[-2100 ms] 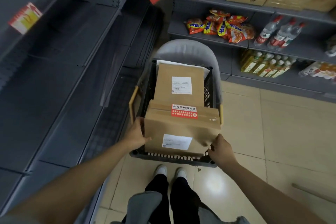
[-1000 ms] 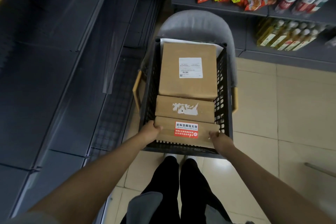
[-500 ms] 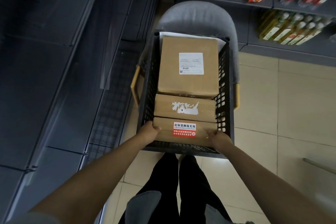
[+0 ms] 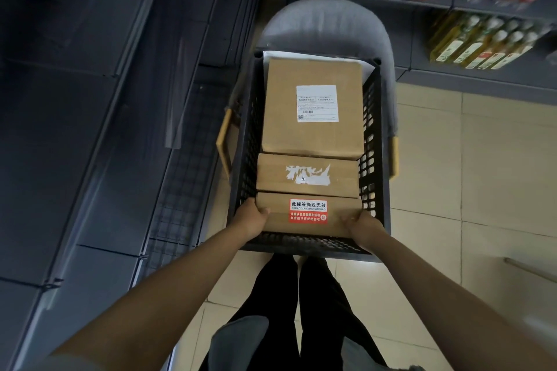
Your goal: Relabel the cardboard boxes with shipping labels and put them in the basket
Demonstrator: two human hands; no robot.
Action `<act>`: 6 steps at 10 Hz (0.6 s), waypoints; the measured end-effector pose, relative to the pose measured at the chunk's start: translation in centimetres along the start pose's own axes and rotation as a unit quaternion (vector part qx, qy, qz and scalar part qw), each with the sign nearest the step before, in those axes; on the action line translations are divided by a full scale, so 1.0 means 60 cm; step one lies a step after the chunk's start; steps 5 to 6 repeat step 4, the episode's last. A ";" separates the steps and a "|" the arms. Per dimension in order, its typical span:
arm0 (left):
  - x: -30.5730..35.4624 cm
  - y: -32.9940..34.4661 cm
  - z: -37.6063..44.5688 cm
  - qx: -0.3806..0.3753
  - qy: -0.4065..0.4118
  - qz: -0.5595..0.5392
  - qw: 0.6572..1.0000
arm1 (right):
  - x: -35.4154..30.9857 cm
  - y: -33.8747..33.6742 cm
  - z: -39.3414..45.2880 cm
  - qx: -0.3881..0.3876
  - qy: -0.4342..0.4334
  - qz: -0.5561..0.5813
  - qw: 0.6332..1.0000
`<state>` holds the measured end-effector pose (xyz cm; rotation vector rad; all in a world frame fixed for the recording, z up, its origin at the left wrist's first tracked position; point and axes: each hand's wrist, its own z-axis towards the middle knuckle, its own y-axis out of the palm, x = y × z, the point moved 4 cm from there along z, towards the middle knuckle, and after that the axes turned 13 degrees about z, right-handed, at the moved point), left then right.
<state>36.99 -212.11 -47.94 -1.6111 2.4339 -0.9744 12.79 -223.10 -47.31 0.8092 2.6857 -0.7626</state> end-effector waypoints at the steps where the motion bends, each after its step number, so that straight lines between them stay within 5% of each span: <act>1: 0.002 -0.008 -0.008 0.031 0.002 0.013 0.999 | -0.006 0.004 -0.010 0.013 -0.022 -0.061 0.998; 3: 0.020 -0.029 -0.030 0.058 0.020 0.028 0.998 | -0.021 -0.014 -0.035 0.060 -0.051 -0.202 0.976; 6: 0.030 -0.046 -0.044 0.078 0.035 0.020 0.996 | -0.032 -0.024 -0.056 0.068 -0.085 -0.216 0.970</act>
